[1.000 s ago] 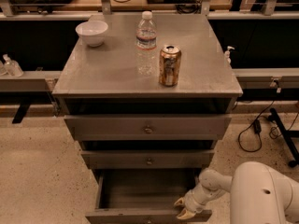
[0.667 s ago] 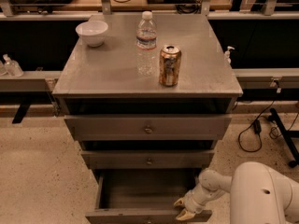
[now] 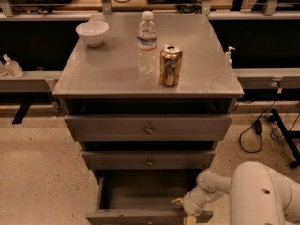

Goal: Open bottom drawer

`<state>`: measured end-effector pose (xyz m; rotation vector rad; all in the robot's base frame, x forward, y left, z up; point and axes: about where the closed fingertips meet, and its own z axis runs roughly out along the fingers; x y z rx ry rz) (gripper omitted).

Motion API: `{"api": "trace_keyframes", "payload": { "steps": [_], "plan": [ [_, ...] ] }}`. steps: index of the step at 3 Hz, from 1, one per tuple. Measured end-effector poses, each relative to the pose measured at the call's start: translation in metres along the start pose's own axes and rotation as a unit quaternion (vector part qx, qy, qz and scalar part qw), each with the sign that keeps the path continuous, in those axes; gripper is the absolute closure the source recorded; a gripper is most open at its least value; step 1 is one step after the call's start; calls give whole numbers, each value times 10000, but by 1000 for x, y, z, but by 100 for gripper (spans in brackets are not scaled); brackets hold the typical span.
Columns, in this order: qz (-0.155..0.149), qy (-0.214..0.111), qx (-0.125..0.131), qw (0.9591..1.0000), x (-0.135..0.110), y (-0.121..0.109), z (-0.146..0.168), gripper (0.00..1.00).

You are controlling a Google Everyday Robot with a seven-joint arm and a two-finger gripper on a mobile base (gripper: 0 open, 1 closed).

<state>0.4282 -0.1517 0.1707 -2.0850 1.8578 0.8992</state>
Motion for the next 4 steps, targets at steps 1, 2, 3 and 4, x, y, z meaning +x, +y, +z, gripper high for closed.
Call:
{"api": "trace_keyframes", "payload": {
  "steps": [1, 2, 3, 4],
  "plan": [
    [-110, 102, 161, 9998, -10, -1, -14, 0],
    [-291, 352, 444, 9980, -23, -5, -32, 13],
    [-305, 360, 463, 9978, -24, -4, -31, 33],
    [-304, 352, 446, 9979, -24, -3, -29, 57]
  ]
}}
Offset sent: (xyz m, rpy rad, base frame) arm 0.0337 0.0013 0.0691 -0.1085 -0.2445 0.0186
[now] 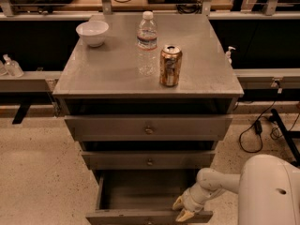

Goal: Open bottom drawer

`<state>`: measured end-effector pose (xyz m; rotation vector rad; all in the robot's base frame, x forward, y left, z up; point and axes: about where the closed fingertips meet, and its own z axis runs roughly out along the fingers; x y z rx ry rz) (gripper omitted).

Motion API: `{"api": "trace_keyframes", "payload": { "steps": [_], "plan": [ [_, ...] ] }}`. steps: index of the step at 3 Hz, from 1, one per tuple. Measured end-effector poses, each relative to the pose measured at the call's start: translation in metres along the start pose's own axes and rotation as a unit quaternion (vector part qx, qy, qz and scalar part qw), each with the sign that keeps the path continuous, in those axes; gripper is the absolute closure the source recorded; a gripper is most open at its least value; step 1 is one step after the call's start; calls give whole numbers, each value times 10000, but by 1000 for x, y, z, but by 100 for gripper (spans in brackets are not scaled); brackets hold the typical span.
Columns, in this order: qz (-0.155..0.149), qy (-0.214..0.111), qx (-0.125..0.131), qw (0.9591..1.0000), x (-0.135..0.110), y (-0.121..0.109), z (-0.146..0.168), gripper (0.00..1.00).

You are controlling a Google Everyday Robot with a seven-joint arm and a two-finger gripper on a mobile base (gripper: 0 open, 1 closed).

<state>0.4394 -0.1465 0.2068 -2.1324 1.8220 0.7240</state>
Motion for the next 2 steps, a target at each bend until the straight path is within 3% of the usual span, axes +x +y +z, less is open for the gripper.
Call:
{"api": "trace_keyframes", "payload": {
  "steps": [1, 2],
  "plan": [
    [135, 42, 330, 9994, 1, -5, -7, 80],
    [292, 165, 988, 9945, -2, -10, -28, 100]
  ]
}}
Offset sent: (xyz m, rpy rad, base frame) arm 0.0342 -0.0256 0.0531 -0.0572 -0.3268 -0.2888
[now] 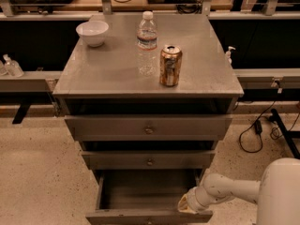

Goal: Open bottom drawer

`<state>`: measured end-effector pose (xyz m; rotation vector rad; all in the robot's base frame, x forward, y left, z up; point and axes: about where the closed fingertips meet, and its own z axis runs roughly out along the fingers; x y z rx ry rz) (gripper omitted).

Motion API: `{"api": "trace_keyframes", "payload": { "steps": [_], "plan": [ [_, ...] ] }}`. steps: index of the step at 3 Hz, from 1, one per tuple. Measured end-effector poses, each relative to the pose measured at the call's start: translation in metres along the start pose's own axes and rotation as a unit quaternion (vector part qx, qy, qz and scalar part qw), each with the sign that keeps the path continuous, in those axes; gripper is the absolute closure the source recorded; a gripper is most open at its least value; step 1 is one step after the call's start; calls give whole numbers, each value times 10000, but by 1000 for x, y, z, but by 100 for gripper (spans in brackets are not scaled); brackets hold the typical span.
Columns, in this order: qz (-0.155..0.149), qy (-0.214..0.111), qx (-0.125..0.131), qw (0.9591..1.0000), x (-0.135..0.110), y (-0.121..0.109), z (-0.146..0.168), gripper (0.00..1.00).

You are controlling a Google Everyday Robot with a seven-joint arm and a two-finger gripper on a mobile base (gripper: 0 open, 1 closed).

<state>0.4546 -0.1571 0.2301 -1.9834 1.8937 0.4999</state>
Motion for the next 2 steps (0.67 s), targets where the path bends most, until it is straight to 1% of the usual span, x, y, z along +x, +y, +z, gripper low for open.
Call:
{"api": "trace_keyframes", "payload": {
  "steps": [1, 2],
  "plan": [
    [178, 150, 571, 9981, 3, -16, -8, 100],
    [253, 328, 890, 9952, 3, -35, -8, 100]
  ]
}}
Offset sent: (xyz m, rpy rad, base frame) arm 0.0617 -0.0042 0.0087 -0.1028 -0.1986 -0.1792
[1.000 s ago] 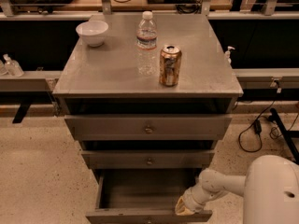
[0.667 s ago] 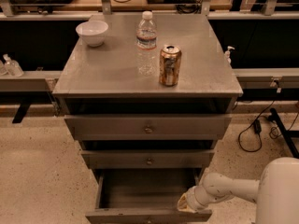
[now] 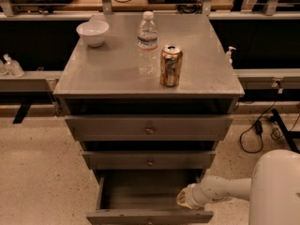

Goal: Open bottom drawer

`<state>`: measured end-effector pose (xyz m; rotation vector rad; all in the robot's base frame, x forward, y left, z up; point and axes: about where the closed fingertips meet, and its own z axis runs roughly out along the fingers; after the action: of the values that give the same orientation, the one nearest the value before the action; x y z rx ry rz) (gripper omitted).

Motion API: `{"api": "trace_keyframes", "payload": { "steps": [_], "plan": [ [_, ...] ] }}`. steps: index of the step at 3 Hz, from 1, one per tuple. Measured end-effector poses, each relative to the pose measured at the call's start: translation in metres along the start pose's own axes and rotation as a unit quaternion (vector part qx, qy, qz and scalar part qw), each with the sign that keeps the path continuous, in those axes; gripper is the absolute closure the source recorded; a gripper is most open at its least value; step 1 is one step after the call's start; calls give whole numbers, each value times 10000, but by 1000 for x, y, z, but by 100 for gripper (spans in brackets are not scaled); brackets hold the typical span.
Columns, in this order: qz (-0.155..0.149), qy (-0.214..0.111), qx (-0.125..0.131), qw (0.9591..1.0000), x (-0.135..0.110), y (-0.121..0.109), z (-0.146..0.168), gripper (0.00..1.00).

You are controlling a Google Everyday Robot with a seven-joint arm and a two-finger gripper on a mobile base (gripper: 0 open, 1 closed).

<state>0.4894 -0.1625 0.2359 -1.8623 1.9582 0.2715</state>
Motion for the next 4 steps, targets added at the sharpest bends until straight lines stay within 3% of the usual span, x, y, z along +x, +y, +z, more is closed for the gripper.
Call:
{"api": "trace_keyframes", "payload": {
  "steps": [1, 3, 4],
  "plan": [
    [4, -72, 54, 10000, -1, -13, 19, 100],
    [-140, -756, -246, 9967, 4, -46, 61, 100],
    [-134, -811, -330, 9961, 4, -43, 66, 100]
  ]
}}
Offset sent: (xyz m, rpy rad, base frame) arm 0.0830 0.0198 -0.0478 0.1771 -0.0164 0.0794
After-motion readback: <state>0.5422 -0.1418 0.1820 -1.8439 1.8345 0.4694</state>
